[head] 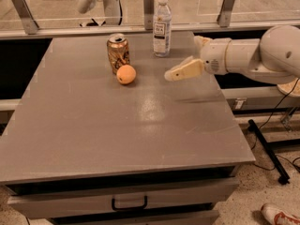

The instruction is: Move orange near orange can

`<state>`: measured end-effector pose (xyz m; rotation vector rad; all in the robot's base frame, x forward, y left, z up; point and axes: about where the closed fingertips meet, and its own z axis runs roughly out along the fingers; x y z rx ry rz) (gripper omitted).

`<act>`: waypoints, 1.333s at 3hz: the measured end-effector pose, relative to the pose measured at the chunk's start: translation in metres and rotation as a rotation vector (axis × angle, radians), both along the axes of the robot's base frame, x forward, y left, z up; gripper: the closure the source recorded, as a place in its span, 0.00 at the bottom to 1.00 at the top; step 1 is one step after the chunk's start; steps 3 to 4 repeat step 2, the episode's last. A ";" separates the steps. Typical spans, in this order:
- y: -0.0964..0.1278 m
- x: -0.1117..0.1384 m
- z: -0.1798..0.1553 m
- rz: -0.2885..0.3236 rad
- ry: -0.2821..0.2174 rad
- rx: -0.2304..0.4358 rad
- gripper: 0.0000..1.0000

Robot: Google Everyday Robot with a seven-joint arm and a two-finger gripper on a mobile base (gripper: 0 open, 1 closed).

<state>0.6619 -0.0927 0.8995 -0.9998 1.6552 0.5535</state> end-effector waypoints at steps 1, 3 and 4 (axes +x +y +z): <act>-0.047 -0.011 0.023 -0.010 -0.074 0.010 0.00; -0.047 -0.011 0.023 -0.010 -0.074 0.010 0.00; -0.047 -0.011 0.023 -0.010 -0.074 0.010 0.00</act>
Offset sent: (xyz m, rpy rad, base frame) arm -0.0085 -0.0383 0.0189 0.0126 -0.0580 -0.0066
